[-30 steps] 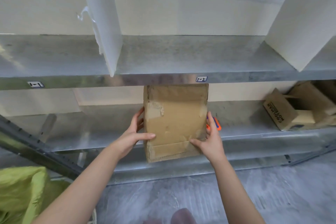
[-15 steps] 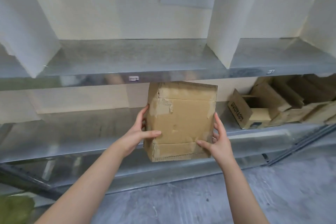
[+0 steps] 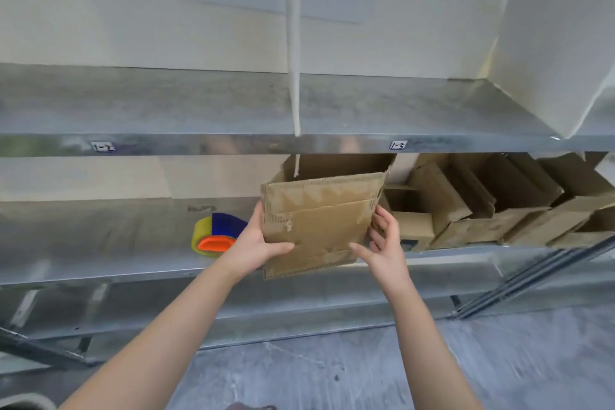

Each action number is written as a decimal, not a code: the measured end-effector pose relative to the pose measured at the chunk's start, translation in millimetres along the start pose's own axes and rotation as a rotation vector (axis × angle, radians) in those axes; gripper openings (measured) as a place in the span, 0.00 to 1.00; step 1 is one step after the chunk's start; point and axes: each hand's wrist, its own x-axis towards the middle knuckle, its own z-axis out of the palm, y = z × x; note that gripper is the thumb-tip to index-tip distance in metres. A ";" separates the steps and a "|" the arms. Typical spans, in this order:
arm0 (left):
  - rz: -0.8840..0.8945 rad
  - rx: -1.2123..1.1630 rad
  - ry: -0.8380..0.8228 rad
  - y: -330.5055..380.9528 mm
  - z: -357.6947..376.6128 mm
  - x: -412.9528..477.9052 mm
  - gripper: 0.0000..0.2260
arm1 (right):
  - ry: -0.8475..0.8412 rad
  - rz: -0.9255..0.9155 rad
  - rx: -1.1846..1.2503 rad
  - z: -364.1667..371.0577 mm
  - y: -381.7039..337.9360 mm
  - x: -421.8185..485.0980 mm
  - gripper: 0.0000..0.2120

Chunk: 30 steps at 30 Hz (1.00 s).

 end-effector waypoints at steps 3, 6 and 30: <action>0.025 0.017 0.030 0.7 7.5 20.9 0.36 | 0.003 0.026 -0.004 0.0 5.9 21.1 0.40; 0.015 0.053 0.087 -6.8 3.9 40.7 0.31 | 0.003 0.071 -0.028 -2.4 14.1 39.3 0.46; 0.104 0.265 0.151 -13.1 25.2 51.1 0.33 | -0.055 0.024 -0.282 -29.6 14.2 92.0 0.27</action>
